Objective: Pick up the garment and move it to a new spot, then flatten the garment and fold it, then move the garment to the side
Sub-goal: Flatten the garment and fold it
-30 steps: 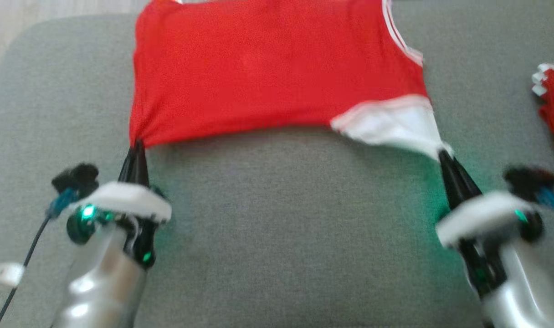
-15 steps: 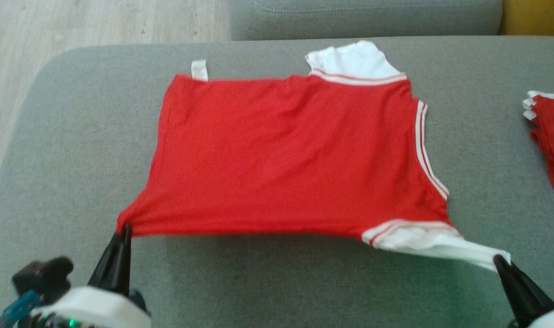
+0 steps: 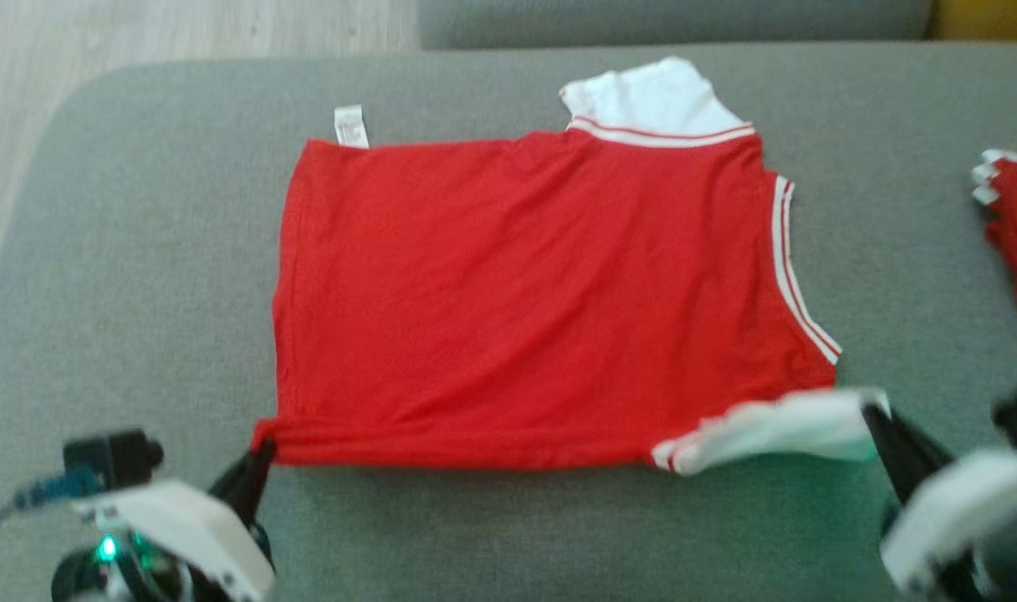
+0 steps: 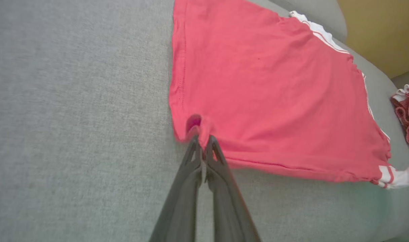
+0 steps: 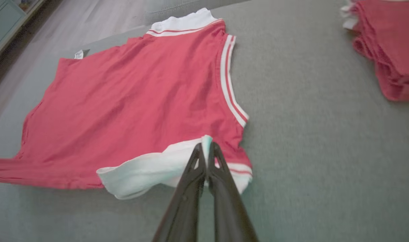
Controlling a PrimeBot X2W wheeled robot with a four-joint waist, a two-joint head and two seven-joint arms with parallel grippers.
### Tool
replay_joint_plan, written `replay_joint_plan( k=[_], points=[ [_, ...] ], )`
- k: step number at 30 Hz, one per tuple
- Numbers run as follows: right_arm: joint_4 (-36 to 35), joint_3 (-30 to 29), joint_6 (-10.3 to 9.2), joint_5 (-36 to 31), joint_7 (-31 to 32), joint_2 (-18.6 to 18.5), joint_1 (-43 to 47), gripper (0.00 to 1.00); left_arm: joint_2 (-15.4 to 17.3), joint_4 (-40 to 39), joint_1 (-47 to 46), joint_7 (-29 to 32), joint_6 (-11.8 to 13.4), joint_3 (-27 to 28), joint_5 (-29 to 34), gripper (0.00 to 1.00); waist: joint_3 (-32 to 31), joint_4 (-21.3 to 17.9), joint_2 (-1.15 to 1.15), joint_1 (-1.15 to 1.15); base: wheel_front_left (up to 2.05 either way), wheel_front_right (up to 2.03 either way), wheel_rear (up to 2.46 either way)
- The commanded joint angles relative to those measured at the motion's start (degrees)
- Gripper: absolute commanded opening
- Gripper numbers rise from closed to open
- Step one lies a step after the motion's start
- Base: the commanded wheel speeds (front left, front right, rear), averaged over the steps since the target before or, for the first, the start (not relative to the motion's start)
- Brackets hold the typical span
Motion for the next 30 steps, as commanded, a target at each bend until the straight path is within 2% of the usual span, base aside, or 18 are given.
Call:
replay_joint_plan(
  k=[1,7,13,18,23,24,25,26,28,30],
  points=[
    [-0.63,1.87,-0.10,-0.67,0.47,-0.72,-5.52,0.00,1.80,0.55,-5.32,1.08,-0.96,2.87,-1.39,0.00,1.67,0.13,0.00,0.00,0.00,0.00,0.00],
    [9.77,3.72,-0.10,-0.35,-0.55,-2.67,-17.82,0.00,1.04,10.59,-14.74,8.23,-6.16,3.01,-8.61,0.00,4.94,0.89,0.00,0.00,0.00,0.00,0.00],
    [19.65,5.19,-0.10,1.80,-5.40,-5.28,-28.40,0.00,1.61,17.00,-23.81,12.55,-8.97,2.26,-9.62,0.00,6.79,1.12,0.00,0.00,0.00,0.00,0.00],
    [27.51,7.07,-0.10,3.52,-11.00,-6.65,-34.87,0.00,1.45,22.29,-29.15,13.50,-10.83,1.49,-8.97,0.00,7.84,0.97,0.00,0.00,0.00,0.00,0.00],
    [34.56,9.03,-0.10,4.91,-17.99,-7.58,-38.39,0.00,-0.84,26.98,-32.69,9.97,-12.99,1.38,-7.97,0.00,8.57,1.10,0.00,0.00,0.00,0.00,0.00],
    [35.86,9.80,-0.10,5.40,-19.20,-7.65,-38.73,0.33,-1.27,27.87,-33.06,9.39,-13.65,1.06,-7.71,0.31,8.67,1.09,0.00,0.00,0.00,0.00,0.00],
    [36.86,10.49,-0.10,5.75,-20.85,-7.82,-39.05,0.95,-1.71,28.69,-33.44,8.25,-14.27,0.92,-7.25,1.00,8.80,1.06,0.00,0.00,0.00,0.00,0.00],
    [37.93,11.08,-0.10,6.08,-22.44,-7.95,-39.19,1.00,-2.29,29.61,-33.64,7.05,-14.75,0.89,-6.98,1.00,8.84,1.05,0.00,0.00,0.00,0.00,0.00],
    [38.79,11.86,-0.10,6.32,-24.03,-8.13,-39.21,1.00,-2.78,30.31,-33.66,5.84,-15.39,0.71,-6.58,1.00,8.86,1.01,0.00,0.00,0.00,0.00,0.00],
    [39.79,13.10,-0.10,6.48,-28.17,-8.39,-39.04,1.00,-3.95,31.28,-33.52,1.35,-15.81,1.47,-5.50,1.00,8.91,0.90,0.00,0.00,0.00,0.00,0.00]
  ],
)
